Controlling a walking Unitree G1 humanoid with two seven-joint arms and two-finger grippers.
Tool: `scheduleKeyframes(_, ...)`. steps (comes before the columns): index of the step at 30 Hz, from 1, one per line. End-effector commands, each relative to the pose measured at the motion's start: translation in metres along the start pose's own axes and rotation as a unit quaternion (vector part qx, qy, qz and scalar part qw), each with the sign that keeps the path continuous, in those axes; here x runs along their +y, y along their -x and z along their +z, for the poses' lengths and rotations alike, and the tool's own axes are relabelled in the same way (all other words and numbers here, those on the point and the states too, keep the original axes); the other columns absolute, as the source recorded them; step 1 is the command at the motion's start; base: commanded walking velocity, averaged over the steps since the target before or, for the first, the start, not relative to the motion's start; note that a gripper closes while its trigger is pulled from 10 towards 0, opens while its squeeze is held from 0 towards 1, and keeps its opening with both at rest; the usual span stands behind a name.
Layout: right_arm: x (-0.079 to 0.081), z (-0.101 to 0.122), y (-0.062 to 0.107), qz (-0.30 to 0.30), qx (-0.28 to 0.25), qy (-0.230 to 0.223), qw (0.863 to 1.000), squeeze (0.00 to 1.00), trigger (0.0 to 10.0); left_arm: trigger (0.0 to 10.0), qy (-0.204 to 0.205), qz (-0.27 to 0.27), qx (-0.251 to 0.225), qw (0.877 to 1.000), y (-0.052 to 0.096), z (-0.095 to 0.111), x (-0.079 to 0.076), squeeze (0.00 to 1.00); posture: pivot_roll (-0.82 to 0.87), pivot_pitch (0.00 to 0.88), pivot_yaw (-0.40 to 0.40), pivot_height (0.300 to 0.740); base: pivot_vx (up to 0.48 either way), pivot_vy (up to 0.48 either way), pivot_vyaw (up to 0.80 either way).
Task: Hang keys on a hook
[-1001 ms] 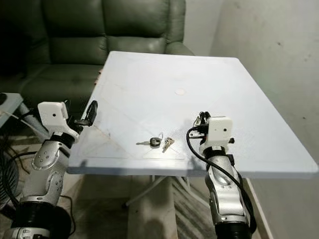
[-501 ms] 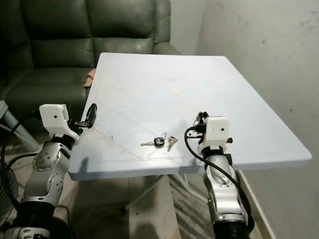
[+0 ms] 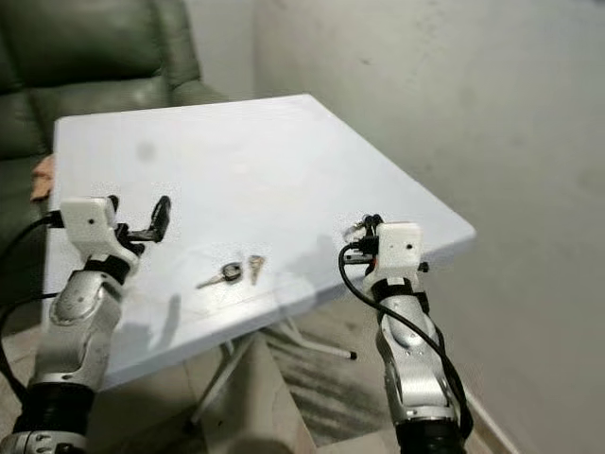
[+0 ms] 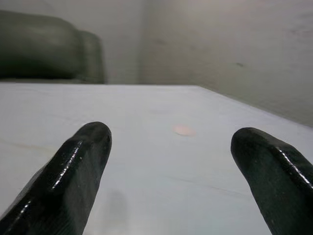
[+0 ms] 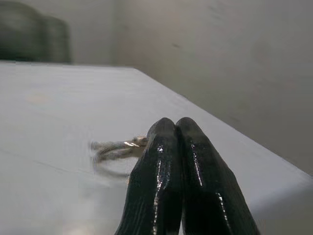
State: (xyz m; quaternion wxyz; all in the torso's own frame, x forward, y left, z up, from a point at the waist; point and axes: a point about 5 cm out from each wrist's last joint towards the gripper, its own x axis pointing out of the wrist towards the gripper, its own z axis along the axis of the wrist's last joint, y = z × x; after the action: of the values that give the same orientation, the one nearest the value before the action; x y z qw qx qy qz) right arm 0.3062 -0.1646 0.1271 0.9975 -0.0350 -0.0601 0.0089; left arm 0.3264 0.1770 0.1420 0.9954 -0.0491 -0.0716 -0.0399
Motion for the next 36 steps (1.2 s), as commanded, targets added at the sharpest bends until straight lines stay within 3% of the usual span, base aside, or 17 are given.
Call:
scheduleKeyframes(1,0.0037,0.0062,-0.0031,0.003,-0.011,-0.004,1.000,0.00,10.0,10.0,-0.009,0.006,-0.001,1.000,0.0004,0.0030,0.0056,0.00,-0.03,0.000,-0.002,0.740,0.000,0.000,-0.78)
scheduleKeyframes(36,0.0030,0.0072,-0.0042,0.006,-0.010,-0.002,1.000,0.00,10.0,10.0,-0.009,0.005,0.001,1.000,-0.0004,0.0028,0.0038,0.00,-0.03,0.000,-0.008,0.740,0.000,0.000,-0.79)
